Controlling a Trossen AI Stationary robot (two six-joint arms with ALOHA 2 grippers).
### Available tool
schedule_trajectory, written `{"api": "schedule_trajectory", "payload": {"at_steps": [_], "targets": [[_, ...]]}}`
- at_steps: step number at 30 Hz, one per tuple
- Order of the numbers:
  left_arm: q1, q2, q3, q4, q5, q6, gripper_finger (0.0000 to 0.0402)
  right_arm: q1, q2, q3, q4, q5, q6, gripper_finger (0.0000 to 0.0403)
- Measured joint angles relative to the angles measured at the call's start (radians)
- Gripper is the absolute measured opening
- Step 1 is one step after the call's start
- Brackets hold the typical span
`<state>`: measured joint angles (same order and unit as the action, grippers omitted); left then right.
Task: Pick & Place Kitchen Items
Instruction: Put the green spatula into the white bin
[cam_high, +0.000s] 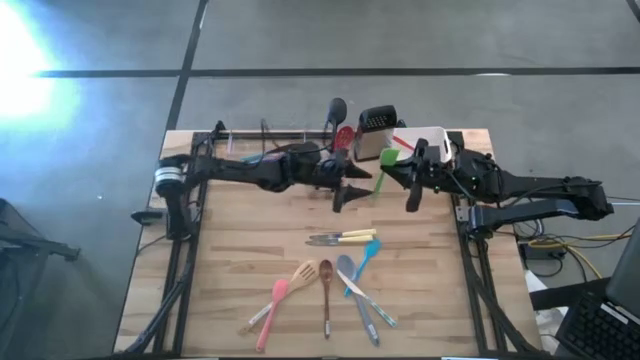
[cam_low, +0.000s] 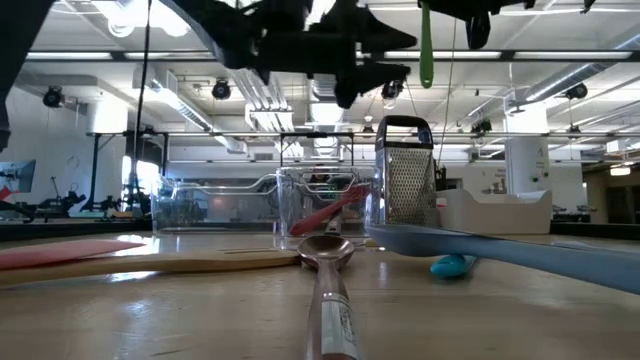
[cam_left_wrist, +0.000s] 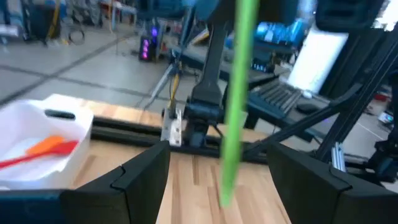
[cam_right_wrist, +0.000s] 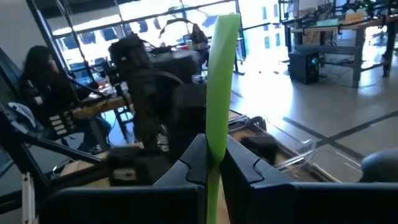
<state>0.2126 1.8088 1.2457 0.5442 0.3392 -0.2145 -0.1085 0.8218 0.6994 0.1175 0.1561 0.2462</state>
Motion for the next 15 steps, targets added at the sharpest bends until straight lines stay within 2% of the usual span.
{"api": "schedule_trajectory", "payload": {"at_steps": [5,11,15], "targets": [[0.0,0.073,0.113,-0.059,0.046,0.002,0.0273,0.0,0.0,0.0,0.01,0.0,-0.015,0.0011],[0.0,0.111,0.16,-0.065,0.064,0.003,0.0271,0.0,-0.002,0.0,0.015,-0.009,-0.023,0.0011],[0.0,0.109,0.155,-0.074,0.064,0.011,0.0239,0.0,-0.006,0.0,0.015,-0.013,-0.028,0.0011]]}}
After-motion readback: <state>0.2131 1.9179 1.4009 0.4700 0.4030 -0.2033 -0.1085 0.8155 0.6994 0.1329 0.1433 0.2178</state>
